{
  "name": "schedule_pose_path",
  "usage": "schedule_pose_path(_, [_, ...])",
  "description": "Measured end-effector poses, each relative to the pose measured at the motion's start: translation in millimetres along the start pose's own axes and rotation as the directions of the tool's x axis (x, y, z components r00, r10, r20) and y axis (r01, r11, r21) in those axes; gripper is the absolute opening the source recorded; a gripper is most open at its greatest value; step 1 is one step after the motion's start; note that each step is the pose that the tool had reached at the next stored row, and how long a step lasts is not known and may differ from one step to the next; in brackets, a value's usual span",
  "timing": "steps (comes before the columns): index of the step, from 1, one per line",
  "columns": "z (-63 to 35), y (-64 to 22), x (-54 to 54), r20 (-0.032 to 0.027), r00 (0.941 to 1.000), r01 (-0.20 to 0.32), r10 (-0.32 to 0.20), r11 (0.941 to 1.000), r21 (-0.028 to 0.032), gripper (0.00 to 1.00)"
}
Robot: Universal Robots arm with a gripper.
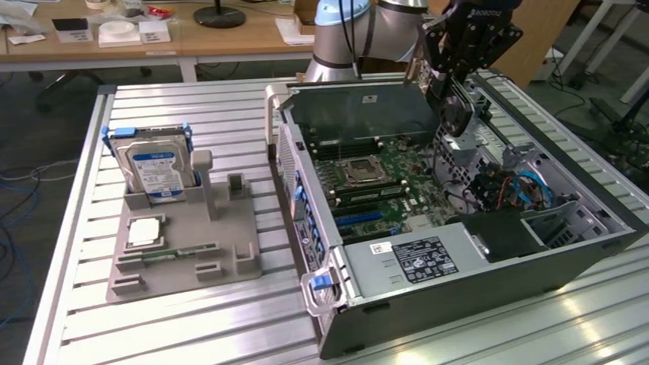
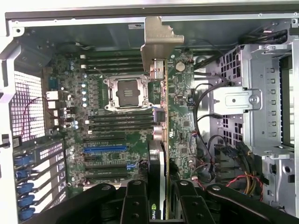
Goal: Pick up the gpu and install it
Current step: 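Pick up the gpu and move the gpu toward the slot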
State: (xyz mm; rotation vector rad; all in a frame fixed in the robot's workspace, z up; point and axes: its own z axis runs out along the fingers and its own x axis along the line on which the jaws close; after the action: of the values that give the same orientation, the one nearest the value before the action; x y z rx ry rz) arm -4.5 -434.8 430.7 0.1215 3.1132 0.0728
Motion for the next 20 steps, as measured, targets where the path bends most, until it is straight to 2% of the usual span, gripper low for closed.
schedule_pose_path(10, [0.4,0.5,-5.8,-0.0001,1.0,0.0,0.0,1.0,-0.0001,0.27])
schedule_pose_path(20, [1.6,2.2,-29.0,-0.0002,1.0,0.0,0.0,1.0,-0.0001,0.27])
